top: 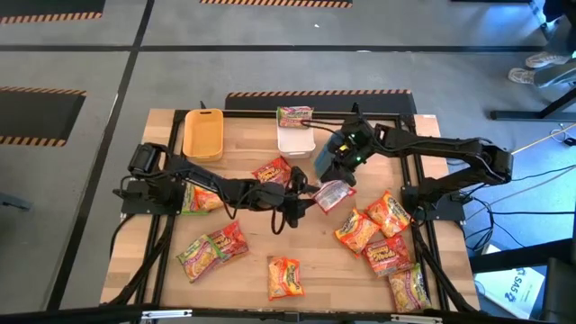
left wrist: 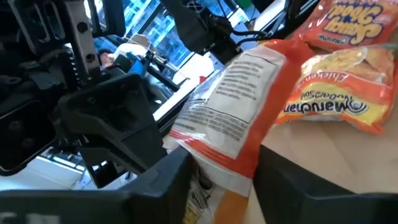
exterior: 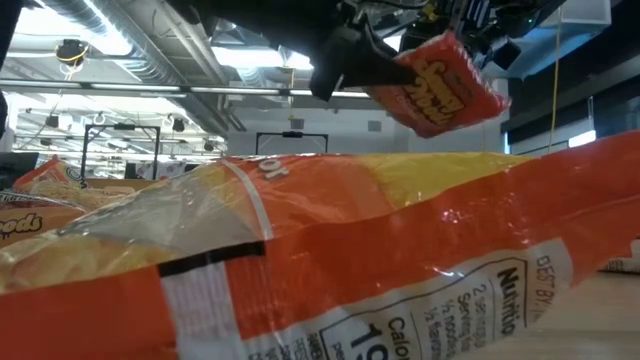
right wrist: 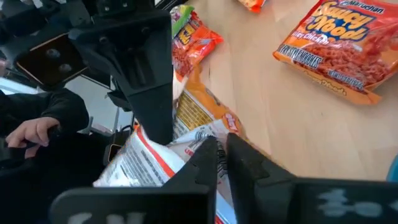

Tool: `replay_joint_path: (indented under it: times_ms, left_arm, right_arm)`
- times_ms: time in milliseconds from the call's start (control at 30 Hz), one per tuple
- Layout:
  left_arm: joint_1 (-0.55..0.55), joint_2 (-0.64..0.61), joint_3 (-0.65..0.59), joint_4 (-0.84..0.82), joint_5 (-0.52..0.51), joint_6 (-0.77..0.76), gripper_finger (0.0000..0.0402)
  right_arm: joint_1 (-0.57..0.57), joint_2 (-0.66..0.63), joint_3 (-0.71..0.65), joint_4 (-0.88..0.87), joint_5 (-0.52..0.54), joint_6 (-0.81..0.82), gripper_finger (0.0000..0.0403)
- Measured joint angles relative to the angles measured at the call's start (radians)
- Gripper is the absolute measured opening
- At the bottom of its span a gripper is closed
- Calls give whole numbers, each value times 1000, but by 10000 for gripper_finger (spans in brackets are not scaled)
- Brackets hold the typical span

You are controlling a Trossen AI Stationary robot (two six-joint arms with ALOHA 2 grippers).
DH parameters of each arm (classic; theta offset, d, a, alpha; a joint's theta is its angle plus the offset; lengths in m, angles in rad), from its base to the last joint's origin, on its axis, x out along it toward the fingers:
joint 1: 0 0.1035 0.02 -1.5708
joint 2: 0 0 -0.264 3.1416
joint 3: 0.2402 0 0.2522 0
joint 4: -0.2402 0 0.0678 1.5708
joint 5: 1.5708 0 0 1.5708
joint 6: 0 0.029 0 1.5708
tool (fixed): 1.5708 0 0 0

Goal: Sort Maruchan noodles
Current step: Put the red noodle pack into the blue bin

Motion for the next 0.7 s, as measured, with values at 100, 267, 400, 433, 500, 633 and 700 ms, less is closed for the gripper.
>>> replay_joint_path:
  times_ms: [100, 267, 400, 433, 500, 633, 700]
  left_arm:
    - [1, 0, 1, 0, 1, -28, 117]
    - [0, 2, 1, -9, 1, -104, 88]
    - [-10, 2, 1, -29, -28, -150, 82]
    - [-13, 2, 1, -43, -45, -170, 81]
    - [-19, 1, 1, -96, -89, -217, 80]
    - [-17, -35, -1, -290, -201, -365, 79]
    - [-16, -64, -1, -372, -211, -456, 79]
  right_arm:
    - [-1, -1, 0, 4, -2, 0, 63]
    - [-17, -19, 1, -9, -68, -34, 149]
    - [-42, -69, 2, -47, -97, -48, 194]
    - [-49, -91, 2, -71, -96, -58, 201]
    - [-55, -143, 2, -124, -75, -94, 210]
    - [-33, -250, 2, -243, 132, -217, 213]
    - [8, -289, -19, -215, 227, -254, 212]
